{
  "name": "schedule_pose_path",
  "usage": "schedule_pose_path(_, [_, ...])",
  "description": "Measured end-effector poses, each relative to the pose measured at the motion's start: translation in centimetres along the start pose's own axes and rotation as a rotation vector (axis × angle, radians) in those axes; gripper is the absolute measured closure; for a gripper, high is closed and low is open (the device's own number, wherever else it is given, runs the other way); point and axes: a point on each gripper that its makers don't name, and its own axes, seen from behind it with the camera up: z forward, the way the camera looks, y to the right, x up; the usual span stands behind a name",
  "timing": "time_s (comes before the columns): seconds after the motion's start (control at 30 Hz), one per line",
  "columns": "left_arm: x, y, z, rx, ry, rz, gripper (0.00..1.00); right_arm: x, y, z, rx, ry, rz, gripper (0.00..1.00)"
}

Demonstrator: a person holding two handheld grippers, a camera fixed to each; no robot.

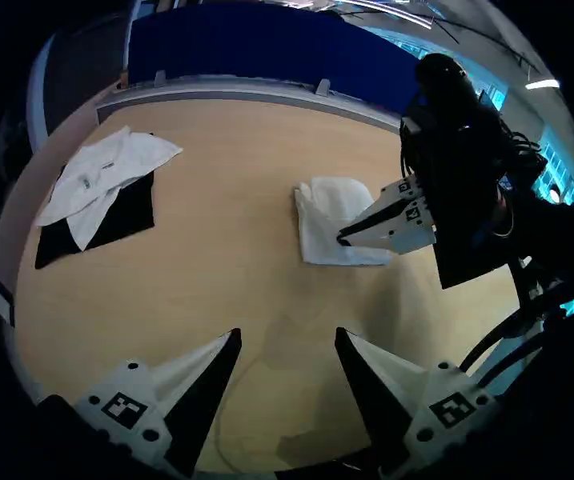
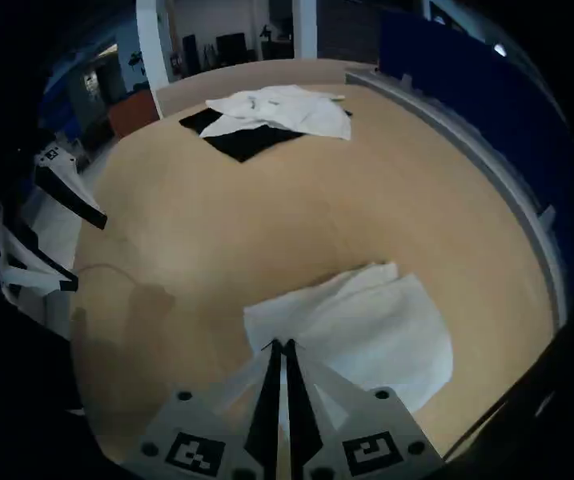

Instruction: Fold towel

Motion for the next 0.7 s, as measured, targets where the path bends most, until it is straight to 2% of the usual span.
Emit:
schedule_pose_path(0.1, [-0.11,0.01,-0.08,0.000,0.002,-0.004,0.13,-0.40,-0.23,0.72,0.006,-0.007,0.023,0.96])
schedule_pose_path(0.47, [0.26,-0.12,-0.19,0.001,0.003,0.003,0.13,-0.27,-0.30,0.37,0.007,0.011,0.041,0.89])
schedule_pose_path(0.53, [0.28,-0.13,-0.16,0.001,0.003,0.004,0.13,-0.24,-0.29,0.24,0.004,0.017,0.039,0.82])
schedule_pose_path(0.63, [0.24,-0.15,-0.07,0.002,0.002,0.005,0.13,-0.29,-0.29,0.11,-0.001,0.024,0.038,0.61])
schedule_pose_path(0.7, [0.18,-0.20,0.00,0.003,0.002,0.005,0.13,-0.34,-0.32,0.06,-0.004,0.029,0.039,0.55])
